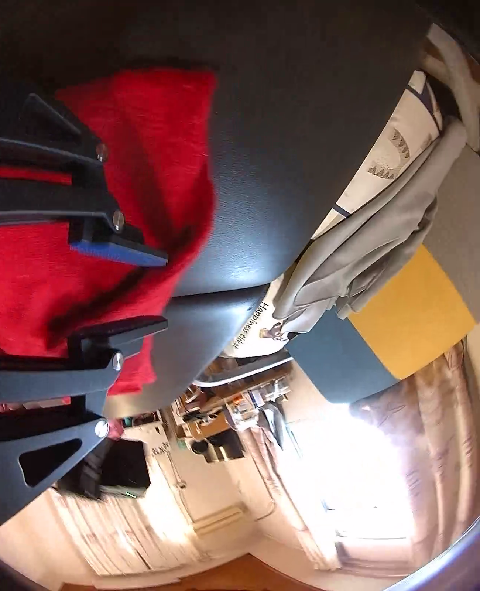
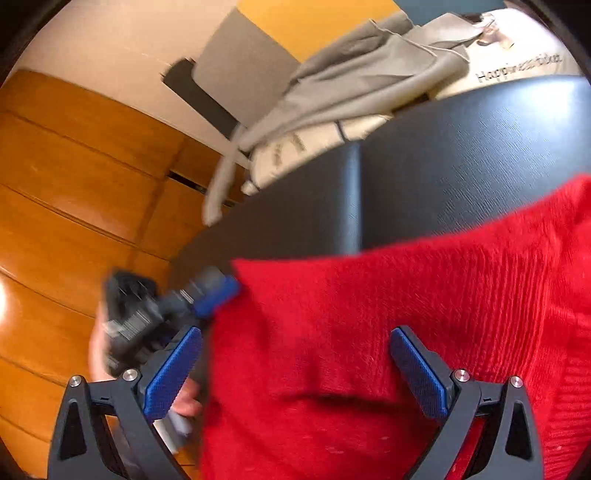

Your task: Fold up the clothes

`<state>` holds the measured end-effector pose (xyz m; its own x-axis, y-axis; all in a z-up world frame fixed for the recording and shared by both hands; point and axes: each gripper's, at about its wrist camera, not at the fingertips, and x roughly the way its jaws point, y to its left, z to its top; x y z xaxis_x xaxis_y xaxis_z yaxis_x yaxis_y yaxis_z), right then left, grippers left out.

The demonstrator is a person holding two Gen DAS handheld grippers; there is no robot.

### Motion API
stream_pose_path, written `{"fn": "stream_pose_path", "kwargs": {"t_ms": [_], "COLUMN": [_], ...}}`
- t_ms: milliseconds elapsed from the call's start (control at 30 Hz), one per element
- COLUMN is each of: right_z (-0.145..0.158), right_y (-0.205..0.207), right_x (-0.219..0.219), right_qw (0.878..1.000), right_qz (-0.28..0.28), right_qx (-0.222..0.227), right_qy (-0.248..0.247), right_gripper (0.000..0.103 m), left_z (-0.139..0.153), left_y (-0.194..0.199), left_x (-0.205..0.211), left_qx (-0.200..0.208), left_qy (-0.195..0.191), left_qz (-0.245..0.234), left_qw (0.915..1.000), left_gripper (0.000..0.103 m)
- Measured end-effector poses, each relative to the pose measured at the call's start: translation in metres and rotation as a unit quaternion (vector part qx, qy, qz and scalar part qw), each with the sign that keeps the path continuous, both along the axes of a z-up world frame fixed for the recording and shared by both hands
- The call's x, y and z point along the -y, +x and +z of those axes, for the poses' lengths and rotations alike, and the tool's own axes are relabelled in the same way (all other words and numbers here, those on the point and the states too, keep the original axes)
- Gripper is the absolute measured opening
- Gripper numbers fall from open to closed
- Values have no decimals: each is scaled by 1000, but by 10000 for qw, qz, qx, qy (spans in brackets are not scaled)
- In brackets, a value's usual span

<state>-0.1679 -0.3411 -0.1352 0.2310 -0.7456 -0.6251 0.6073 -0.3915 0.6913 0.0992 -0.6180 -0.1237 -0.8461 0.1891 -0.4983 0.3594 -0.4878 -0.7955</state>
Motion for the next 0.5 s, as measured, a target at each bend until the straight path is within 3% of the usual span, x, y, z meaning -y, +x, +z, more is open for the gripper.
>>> {"fn": "stream_pose_path", "kwargs": {"t_ms": [267, 333, 433, 500], "right_z": [-7, -8, -7, -8], "right_y": [15, 21, 34, 43], "right_x": [-16, -15, -15, -16], "right_qw": [9977, 9962, 9916, 9865], "right_qz": [0, 60, 176, 275], "right_qx": [-602, -795, -1222, -1560], "right_qy": [-326, -356, -384, -406], "right_gripper": [103, 103, 103, 103], "left_z": [-14, -22, -35, -34], "left_y": [-38, -34, -28, -19], "left_x": [17, 25, 36, 37], "left_qx": [-128, -45, 79, -29], "left_qy": [394, 546, 772, 844], "left_qz": [108, 381, 790, 974], "left_qw": [9991, 9978, 9938, 9917], "left_gripper": [35, 35, 26, 28]}}
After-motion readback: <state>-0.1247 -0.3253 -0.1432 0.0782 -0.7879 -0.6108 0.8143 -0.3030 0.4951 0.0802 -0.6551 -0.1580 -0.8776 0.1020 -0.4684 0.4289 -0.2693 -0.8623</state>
